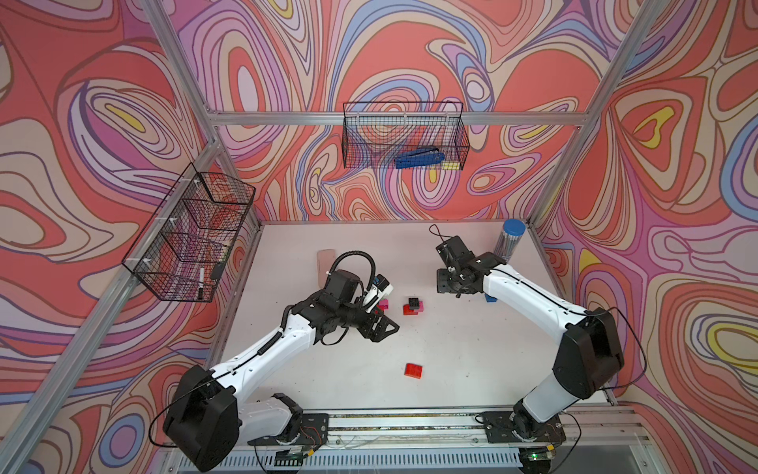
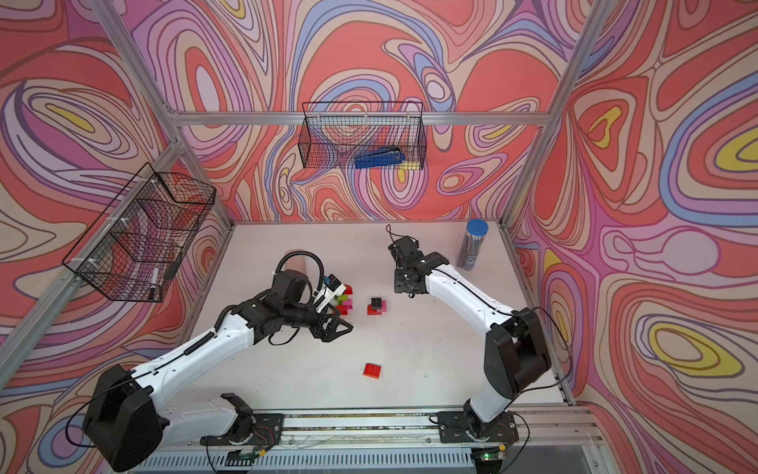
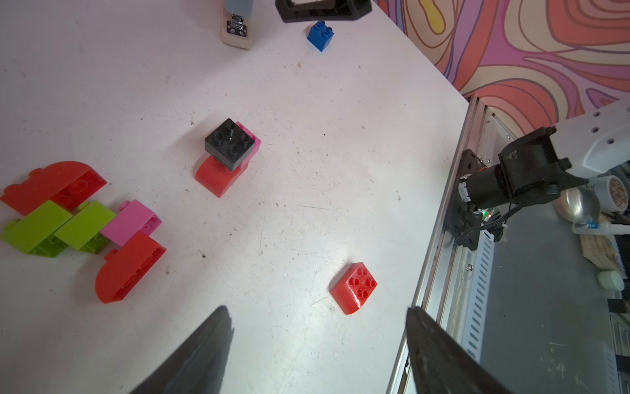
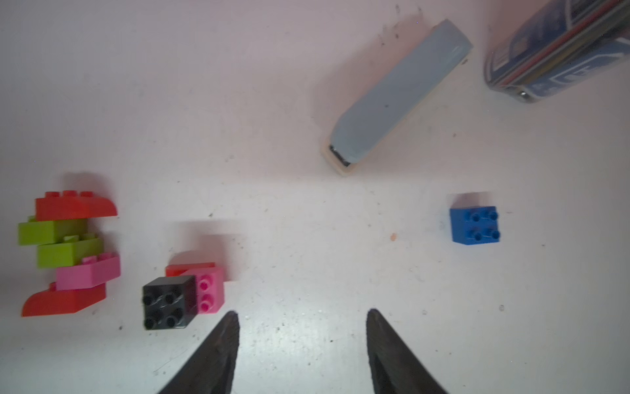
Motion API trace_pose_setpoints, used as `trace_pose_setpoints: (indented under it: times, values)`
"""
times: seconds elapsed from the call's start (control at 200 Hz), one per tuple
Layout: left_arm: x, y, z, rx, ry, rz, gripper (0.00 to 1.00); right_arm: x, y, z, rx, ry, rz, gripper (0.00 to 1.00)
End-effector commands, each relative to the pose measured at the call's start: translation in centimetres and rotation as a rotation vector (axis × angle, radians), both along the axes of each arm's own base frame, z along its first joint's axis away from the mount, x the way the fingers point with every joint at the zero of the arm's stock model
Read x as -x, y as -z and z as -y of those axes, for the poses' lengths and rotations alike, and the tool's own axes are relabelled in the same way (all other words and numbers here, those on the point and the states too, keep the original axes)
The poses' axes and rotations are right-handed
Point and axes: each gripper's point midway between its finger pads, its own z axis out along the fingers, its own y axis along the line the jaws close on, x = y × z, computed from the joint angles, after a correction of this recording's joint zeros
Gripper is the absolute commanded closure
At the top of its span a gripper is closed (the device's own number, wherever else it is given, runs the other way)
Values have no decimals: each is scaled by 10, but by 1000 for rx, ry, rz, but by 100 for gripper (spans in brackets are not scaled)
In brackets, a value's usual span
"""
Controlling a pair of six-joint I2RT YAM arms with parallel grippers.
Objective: Assemble the letter s with lego
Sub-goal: Assemble the lego brick with the lego brick, then pick up the lego brick from the center of the board.
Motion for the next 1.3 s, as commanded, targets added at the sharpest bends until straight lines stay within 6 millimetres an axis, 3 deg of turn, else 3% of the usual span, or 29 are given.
trace_pose_setpoints:
  times: [0.0,0.285,0.461,0.881,1.137,1.292]
  values:
    - [-10,-19,14,51,-10,14,19,-4,9,27,33,-53,-10,35]
    - [-17,-26,24,92,-18,41,18,-24,36,100,31,4,-15,30]
    - [-18,-21,22,86,-25,48,18,-35,52,130,-5,25,-19,36]
    - [-16,-12,19,70,-24,38,17,-41,107,158,-63,39,-135,46]
    - [-17,-9,18,62,-23,30,17,-39,124,159,-72,49,-184,55]
    - [-16,-7,17,53,-22,28,17,-35,125,157,-87,64,-200,67]
